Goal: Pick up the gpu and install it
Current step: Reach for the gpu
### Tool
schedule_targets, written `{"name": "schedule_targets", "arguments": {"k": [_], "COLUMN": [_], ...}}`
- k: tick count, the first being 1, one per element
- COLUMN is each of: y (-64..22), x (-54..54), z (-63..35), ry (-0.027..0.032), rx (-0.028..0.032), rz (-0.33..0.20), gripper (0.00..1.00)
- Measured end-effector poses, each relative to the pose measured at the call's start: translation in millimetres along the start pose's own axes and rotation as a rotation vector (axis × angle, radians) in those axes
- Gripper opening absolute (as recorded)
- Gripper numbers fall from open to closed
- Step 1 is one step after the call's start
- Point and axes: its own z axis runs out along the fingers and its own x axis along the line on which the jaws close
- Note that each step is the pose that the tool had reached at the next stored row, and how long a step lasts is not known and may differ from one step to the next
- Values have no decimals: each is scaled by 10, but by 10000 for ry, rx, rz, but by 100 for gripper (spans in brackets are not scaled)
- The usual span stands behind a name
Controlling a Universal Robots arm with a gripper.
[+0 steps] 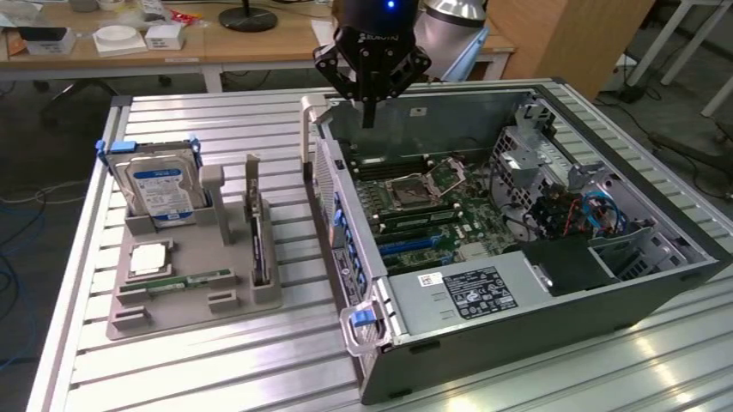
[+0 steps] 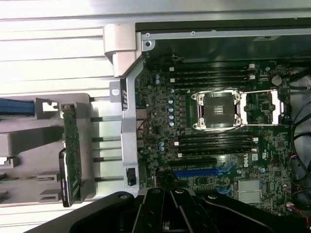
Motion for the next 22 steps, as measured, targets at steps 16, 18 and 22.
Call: {"name": "schedule_targets", "arguments": {"k": [16, 18, 22], "y": [-8, -8, -9], "x": [100, 109, 127], "z": [-2, -2, -2], "ry": [1, 2, 2], "rx": [0, 0, 1], "rz": [0, 0, 0], "gripper": [10, 10, 10]}}
